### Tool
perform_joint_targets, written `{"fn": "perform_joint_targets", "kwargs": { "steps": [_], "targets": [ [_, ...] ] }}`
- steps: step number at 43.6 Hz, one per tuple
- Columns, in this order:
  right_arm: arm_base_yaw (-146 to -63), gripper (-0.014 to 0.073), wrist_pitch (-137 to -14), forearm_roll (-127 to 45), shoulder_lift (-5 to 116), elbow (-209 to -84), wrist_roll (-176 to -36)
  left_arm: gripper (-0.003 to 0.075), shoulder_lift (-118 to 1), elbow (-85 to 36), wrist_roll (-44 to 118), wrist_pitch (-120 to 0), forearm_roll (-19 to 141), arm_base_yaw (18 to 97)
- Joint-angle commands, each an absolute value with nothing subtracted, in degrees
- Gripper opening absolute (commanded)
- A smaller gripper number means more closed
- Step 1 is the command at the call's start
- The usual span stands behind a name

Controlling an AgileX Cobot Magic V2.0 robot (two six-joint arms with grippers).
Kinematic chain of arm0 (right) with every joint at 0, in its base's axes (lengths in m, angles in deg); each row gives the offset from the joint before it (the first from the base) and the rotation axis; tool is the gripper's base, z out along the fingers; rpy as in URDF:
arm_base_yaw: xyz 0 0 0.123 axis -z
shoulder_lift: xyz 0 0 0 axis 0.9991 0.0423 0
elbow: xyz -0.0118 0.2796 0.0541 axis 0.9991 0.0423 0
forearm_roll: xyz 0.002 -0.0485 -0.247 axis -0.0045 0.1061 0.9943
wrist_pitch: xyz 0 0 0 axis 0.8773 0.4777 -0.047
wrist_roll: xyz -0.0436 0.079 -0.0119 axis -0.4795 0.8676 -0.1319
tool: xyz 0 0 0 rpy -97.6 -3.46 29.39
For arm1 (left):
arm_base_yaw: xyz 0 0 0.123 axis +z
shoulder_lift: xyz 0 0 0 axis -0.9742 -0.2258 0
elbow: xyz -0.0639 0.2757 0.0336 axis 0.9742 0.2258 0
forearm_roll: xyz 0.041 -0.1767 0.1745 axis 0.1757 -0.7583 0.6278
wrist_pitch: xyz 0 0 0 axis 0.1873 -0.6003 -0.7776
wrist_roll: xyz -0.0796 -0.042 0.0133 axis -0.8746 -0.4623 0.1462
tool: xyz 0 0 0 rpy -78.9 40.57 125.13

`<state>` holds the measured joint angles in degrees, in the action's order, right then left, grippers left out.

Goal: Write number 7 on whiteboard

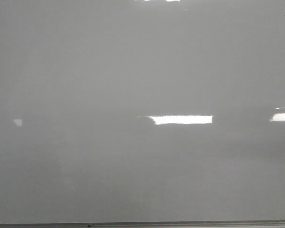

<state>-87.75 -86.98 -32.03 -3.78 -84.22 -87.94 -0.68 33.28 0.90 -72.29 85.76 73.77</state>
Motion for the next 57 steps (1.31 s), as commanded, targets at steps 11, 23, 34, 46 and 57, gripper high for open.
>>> {"fn": "perform_joint_targets", "kwargs": {
  "steps": [11,23,34,46,57],
  "targets": [
    [-87.87,-0.0068,-91.47,-32.22,-4.74,-84.33,-88.04,-0.002,0.19,34.05,0.59,-76.83,85.55,73.83],
    [-87.87,-0.0068,-91.47,-32.22,-4.74,-84.33,-88.04,-0.002,0.19,34.05,0.59,-76.83,85.55,73.83],
    [-87.87,-0.0068,-91.47,-32.22,-4.74,-84.33,-88.04,-0.002,0.19,34.05,0.59,-76.83,85.55,73.83],
    [-87.87,-0.0068,-94.34,-32.22,-4.74,-84.86,-88.04,-0.002,0.19,33.83,0.59,-80.05,85.46,73.83],
    [-87.87,-0.0068,-86.52,-32.22,-4.74,-95.41,-88.04,-0.002,-0.16,24.15,0.59,-76.01,84.78,73.83]
  ]
}}
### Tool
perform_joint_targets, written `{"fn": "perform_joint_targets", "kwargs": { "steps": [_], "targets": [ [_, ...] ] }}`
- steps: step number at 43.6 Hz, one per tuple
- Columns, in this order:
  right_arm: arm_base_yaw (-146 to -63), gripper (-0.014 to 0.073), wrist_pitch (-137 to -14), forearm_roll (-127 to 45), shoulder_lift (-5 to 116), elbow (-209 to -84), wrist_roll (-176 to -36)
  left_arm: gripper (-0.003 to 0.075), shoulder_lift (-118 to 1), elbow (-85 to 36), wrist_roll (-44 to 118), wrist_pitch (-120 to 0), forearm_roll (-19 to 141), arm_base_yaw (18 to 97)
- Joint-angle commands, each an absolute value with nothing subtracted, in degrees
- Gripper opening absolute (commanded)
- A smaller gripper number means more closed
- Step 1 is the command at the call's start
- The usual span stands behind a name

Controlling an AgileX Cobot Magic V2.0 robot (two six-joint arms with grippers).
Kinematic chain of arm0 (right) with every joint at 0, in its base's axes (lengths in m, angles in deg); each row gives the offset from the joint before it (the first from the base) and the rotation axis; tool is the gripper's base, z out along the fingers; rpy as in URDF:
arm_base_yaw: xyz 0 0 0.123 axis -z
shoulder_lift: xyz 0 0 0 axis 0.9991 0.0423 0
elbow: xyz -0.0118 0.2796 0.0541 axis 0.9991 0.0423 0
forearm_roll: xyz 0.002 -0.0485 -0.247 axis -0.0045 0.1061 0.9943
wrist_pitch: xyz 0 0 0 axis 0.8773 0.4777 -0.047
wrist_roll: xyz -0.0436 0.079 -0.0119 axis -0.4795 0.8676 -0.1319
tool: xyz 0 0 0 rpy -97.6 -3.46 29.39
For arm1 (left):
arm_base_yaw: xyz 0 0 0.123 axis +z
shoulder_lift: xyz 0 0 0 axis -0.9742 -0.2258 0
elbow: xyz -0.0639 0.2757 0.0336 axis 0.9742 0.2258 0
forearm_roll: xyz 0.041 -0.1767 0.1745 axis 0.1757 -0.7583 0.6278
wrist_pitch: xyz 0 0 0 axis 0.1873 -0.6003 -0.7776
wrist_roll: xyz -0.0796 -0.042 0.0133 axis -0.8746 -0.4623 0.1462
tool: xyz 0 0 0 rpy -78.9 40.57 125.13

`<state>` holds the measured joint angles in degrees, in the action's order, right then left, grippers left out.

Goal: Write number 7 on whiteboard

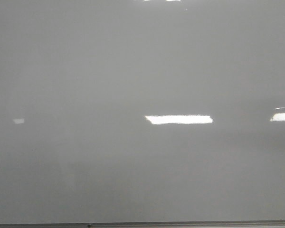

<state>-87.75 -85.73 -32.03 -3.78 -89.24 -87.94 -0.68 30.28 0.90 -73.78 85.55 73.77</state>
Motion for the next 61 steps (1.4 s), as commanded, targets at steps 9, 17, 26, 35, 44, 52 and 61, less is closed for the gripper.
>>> {"fn": "perform_joint_targets", "kwargs": {
  "steps": [9,17,26,35,44,52,61],
  "targets": [
    [-87.87,-0.0068,-73.52,-32.22,-0.32,-108.29,-88.1,-0.002,-3.17,9.69,0.36,-62.79,82.93,73.83],
    [-87.87,-0.0068,-64.87,-32.22,7.82,-119.95,-88.1,-0.002,-10.56,-1.91,0.36,-52.3,82.45,73.83],
    [-87.87,-0.0068,-56.42,-32.22,16.84,-129.57,-88.1,-0.002,-19.51,-10.35,0.36,-41.58,82.45,73.83],
    [-87.87,-0.0068,-56.61,-32.22,23.09,-130.85,-88.1,-0.002,-26.35,-10.27,0.36,-40.92,82.45,73.83],
    [-87.87,-0.0068,-56.57,-32.22,27.2,-128.97,-88.1,-0.002,-29.85,-9.91,0.36,-39.99,82.45,73.83],
    [-87.87,-0.0064,-54.49,-32.22,31.18,-128.33,-88.1,-0.002,-32.18,-9.16,0.36,-40.24,82.45,73.83],
    [-87.87,0.0146,-52.35,-32.22,34.16,-128.33,-88.1,0.0098,-35.42,-8.55,0.36,-40.59,82.45,73.83]
  ]
}}
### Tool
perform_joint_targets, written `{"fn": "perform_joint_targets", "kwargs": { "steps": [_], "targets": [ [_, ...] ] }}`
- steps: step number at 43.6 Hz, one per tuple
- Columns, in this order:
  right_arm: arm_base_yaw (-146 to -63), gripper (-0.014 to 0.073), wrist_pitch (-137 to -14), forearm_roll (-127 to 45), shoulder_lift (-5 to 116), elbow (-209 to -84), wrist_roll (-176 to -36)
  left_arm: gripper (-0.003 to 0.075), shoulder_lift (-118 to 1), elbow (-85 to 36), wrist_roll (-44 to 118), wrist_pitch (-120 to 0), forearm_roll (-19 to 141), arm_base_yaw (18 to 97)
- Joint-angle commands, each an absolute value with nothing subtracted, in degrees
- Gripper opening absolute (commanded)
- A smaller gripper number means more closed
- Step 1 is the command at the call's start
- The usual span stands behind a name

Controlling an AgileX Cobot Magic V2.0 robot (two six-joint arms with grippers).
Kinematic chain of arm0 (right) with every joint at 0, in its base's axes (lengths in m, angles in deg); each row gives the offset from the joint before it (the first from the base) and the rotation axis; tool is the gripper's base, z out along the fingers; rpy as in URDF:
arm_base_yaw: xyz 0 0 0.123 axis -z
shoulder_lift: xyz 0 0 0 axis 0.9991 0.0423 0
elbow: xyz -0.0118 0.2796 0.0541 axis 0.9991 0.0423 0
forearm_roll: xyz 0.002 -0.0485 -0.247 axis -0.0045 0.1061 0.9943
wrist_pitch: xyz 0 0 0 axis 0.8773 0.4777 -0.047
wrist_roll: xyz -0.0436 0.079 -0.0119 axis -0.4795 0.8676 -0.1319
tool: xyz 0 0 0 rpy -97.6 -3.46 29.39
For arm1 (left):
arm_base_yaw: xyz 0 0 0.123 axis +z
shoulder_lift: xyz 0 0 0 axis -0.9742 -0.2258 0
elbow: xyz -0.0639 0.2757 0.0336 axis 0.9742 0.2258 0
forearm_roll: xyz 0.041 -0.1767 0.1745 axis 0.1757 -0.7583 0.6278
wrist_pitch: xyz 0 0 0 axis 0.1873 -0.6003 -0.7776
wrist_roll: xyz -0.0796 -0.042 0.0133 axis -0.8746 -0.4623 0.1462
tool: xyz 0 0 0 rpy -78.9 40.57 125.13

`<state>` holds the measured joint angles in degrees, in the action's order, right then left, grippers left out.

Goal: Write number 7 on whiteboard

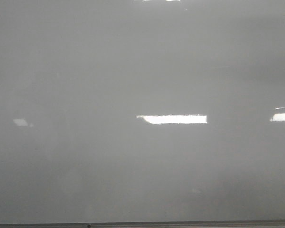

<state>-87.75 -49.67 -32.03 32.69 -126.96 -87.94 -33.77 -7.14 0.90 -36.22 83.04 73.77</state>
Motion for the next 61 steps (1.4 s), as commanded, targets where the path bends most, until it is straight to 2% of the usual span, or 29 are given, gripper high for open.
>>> {"fn": "perform_joint_targets", "kwargs": {
  "steps": [1,3,5,7,8,10,13,42,61],
  "targets": [
    [-87.87,0.0199,-52.09,-32.22,34.45,-128.33,-88.1,0.0139,-35.79,-8.55,0.36,-40.59,82.45,73.83],
    [-87.87,0.0334,-51.55,-32.22,34.88,-128.33,-88.1,0.0232,-36.68,-8.55,0.36,-40.74,82.16,73.83],
    [-87.87,0.0426,-51.24,-32.22,35.3,-128.33,-88.1,0.0352,-37.71,-8.55,0.26,-41.16,81.2,73.83],
    [-87.87,0.053,-50.81,-32.22,35.7,-128.33,-88.1,0.0437,-38.46,-8.55,0.26,-41.61,80.48,73.83],
    [-87.87,0.0562,-50.8,-32.22,35.71,-128.33,-88.1,0.0496,-39.19,-8.55,0.26,-41.72,80.02,73.83],
    [-87.87,0.0605,-50.8,-32.22,35.71,-128.33,-88.1,0.0564,-40.4,-8.55,0.26,-42.09,79.72,73.83],
    [-87.87,0.0615,-51.05,-32.22,35.71,-128.33,-88.1,0.062,-42.84,-8.55,0.26,-42.46,79.72,73.83],
    [-87.87,0.0613,-50.72,-32.22,35.71,-128.33,-88.1,0.0619,-71.07,-17.19,-0.75,-54.06,79.72,73.97],
    [-87.87,0.0613,-50.6,-32.22,35.71,-128.33,-88.1,0.0614,-80.11,-18.92,-0.75,-64.8,79.72,74.61]
  ]
}}
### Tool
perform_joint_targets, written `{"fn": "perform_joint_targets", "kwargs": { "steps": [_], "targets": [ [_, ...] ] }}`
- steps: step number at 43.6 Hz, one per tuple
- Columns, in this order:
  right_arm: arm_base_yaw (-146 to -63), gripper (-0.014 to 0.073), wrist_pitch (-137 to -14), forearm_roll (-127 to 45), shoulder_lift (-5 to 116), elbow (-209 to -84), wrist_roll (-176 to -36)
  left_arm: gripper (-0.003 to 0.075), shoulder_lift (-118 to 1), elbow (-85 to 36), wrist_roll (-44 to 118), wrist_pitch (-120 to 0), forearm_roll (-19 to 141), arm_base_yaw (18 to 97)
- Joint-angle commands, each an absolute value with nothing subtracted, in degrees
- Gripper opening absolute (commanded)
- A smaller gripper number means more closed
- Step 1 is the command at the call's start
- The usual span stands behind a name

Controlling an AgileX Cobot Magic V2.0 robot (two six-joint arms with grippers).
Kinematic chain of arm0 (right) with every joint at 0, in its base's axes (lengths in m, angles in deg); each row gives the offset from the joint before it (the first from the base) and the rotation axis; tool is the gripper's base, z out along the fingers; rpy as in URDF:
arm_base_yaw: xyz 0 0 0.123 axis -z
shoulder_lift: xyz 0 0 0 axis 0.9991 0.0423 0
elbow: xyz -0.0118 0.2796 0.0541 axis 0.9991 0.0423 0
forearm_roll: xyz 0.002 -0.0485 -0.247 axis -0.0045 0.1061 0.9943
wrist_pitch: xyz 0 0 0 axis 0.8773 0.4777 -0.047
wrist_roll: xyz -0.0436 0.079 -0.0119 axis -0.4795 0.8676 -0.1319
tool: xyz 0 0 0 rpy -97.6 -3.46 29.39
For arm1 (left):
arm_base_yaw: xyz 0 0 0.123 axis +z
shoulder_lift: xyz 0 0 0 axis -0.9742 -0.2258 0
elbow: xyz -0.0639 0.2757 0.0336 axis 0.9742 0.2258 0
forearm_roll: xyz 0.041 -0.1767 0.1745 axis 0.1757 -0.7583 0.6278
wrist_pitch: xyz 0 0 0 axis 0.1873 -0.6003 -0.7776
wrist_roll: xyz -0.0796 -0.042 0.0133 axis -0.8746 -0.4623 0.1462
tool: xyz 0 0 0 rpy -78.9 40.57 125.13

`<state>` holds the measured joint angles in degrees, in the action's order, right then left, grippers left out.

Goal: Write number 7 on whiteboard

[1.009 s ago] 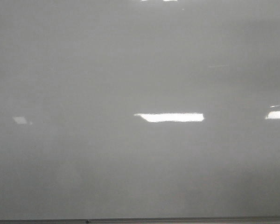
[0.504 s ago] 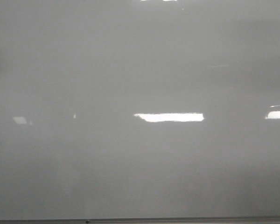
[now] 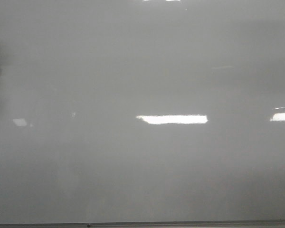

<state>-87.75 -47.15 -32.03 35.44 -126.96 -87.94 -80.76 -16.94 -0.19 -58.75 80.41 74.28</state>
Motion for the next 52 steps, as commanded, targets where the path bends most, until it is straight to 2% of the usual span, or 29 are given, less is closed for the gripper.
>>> {"fn": "perform_joint_targets", "kwargs": {
  "steps": [1,5,19,24,35,48,52],
  "targets": [
    [-87.87,0.0613,-50.6,-32.22,35.71,-128.33,-88.1,0.0603,-80.4,-18.92,-0.75,-65.32,79.72,74.61],
    [-87.87,0.0613,-50.6,-32.22,35.71,-128.33,-88.1,0.054,-81.12,-18.92,-0.75,-66.6,79.72,74.61],
    [-87.87,0.0613,-50.83,-32.22,35.71,-128.33,-88.1,0.0224,-81.49,-18.92,-0.75,-67.29,79.72,74.61],
    [-87.87,0.0613,-50.83,-32.22,35.71,-128.33,-88.1,0.0153,-81.49,-18.92,-0.75,-67.29,79.72,74.61],
    [-87.87,0.0613,-50.78,-32.22,35.52,-129.01,-88.1,0.0064,-79.37,-20.03,-0.75,-62.35,80.1,74.61],
    [-87.87,0.0613,-45.79,-32.22,35.52,-135.31,-88.1,0.0015,-71.33,-25.04,-0.43,-43.93,80.89,74.61],
    [-87.87,0.0613,-43.05,-32.22,35.6,-137.37,-88.1,0.0,-68.75,-27.03,4.65,-38.06,80.98,73.73]
  ]
}}
